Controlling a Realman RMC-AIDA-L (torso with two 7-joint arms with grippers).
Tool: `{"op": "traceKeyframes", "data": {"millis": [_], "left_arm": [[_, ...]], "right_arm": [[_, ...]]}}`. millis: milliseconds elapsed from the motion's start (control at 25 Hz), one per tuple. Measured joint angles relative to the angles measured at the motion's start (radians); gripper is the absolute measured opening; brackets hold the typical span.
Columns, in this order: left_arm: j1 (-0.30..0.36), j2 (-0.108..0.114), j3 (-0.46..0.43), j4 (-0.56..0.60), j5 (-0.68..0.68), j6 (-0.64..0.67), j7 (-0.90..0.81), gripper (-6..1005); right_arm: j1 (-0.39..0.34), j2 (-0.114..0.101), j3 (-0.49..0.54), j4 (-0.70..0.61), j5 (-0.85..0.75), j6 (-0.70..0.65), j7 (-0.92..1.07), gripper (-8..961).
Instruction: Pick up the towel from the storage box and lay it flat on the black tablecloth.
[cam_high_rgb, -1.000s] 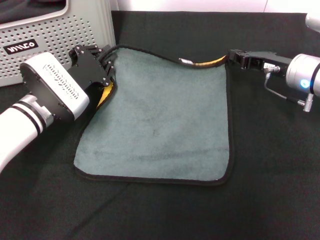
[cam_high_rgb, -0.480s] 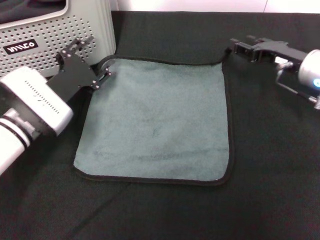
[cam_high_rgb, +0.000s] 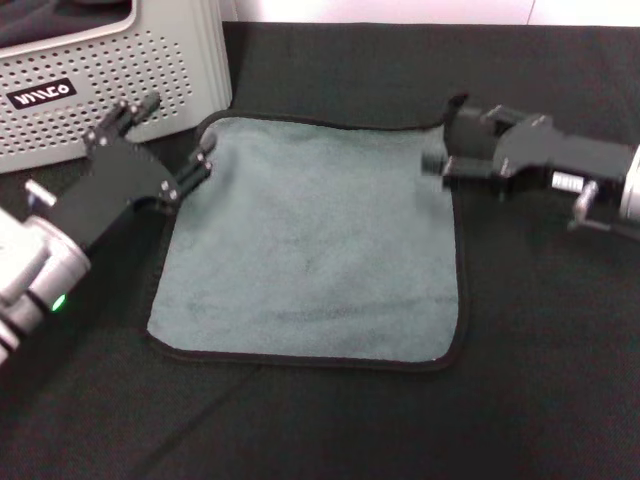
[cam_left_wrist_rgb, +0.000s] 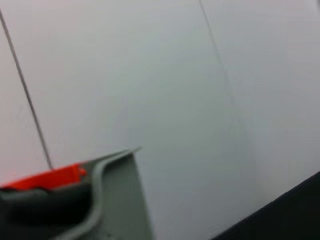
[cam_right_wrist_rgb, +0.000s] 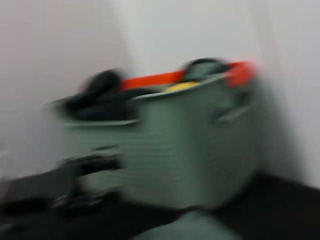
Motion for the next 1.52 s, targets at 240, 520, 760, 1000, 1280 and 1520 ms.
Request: {"op": "traceKeyframes", "data": {"millis": [240,520,760,1000,1280,1520], "left_arm": [[0.083,0.0,0.005,0.019,0.156,0.163,-0.346,742],[0.128,0.028,0.104,0.159,0.313,0.352,-0.704,739],[0.114,0.057,0.118,0.212,0.353,0.47,-0.913,737],[0.119,0.061,0.111,0.243,0.352,0.522,-0.953,735],[0.11,0.057,0.111,0.25,0.35,0.523,-0.971,733],[0.108,0.058,0.111,0.25,0.347,0.524,-0.998,733]], "right_arm": [[-0.039,-0.013,0.022,-0.157,-0.217,0.235,0.155,874],[-0.046,-0.027,0.094,-0.281,-0.302,0.5,0.349,864],[-0.088,-0.018,0.15,-0.388,-0.306,0.612,0.393,864],[-0.127,-0.013,0.156,-0.46,-0.305,0.627,0.4,864],[-0.118,-0.013,0.157,-0.453,-0.31,0.632,0.398,864],[-0.115,-0.01,0.157,-0.453,-0.312,0.631,0.4,864]]}}
